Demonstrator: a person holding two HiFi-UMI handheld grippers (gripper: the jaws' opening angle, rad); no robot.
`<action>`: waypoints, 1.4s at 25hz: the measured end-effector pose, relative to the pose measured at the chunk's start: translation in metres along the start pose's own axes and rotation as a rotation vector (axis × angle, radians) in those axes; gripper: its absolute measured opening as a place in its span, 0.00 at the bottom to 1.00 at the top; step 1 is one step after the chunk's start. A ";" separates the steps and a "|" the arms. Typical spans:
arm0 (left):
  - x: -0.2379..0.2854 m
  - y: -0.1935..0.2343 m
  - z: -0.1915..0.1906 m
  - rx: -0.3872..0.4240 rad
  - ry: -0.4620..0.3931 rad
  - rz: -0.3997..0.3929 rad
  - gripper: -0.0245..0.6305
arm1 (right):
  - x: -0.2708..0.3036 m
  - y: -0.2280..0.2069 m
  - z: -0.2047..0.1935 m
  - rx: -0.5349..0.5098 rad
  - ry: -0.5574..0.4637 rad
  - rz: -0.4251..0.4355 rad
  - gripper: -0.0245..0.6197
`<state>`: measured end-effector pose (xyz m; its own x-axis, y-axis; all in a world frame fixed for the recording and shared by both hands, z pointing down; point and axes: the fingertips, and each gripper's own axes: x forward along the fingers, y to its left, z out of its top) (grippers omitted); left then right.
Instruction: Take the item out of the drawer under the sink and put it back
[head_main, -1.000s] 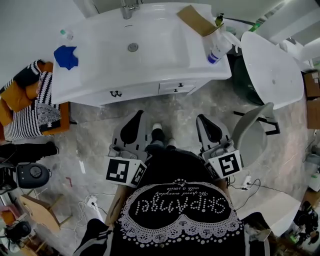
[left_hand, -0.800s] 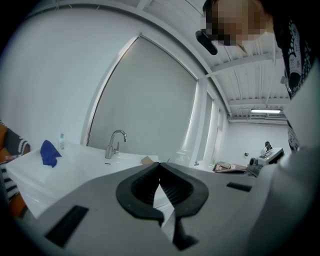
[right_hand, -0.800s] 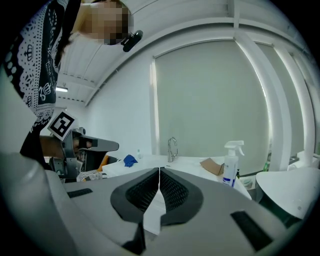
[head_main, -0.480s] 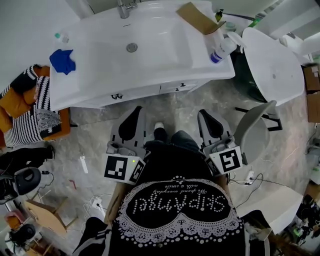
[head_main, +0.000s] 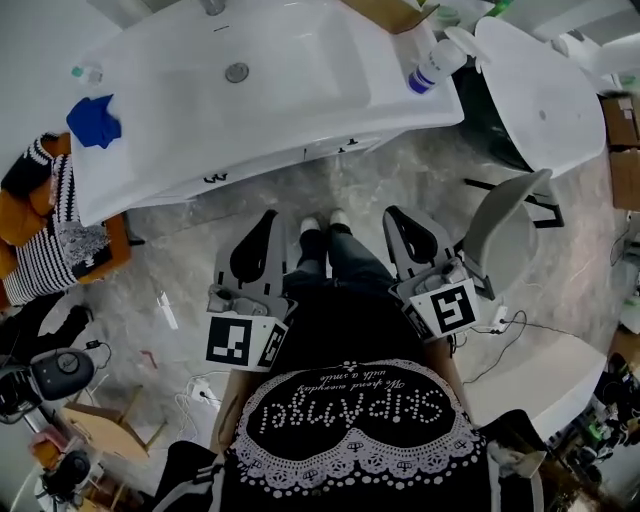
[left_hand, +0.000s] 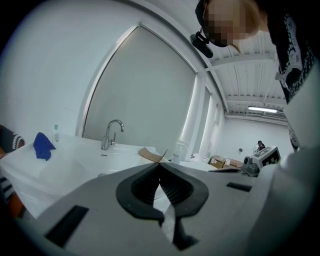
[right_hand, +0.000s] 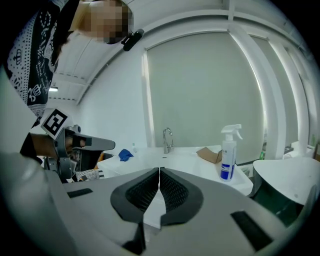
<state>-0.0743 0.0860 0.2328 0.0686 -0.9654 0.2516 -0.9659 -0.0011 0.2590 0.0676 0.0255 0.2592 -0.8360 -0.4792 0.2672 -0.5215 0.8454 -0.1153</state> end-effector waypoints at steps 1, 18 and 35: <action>0.003 -0.001 -0.002 -0.002 0.003 0.000 0.04 | 0.001 -0.002 -0.002 0.002 -0.001 0.002 0.07; 0.023 -0.017 -0.019 -0.013 0.031 0.007 0.04 | 0.017 -0.017 -0.013 0.001 0.031 0.058 0.07; 0.026 -0.036 -0.022 0.003 0.019 -0.029 0.04 | 0.016 -0.020 -0.006 0.009 -0.061 0.130 0.18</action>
<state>-0.0325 0.0661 0.2504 0.1012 -0.9599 0.2614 -0.9640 -0.0297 0.2641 0.0654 0.0023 0.2711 -0.9053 -0.3794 0.1910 -0.4094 0.8992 -0.1543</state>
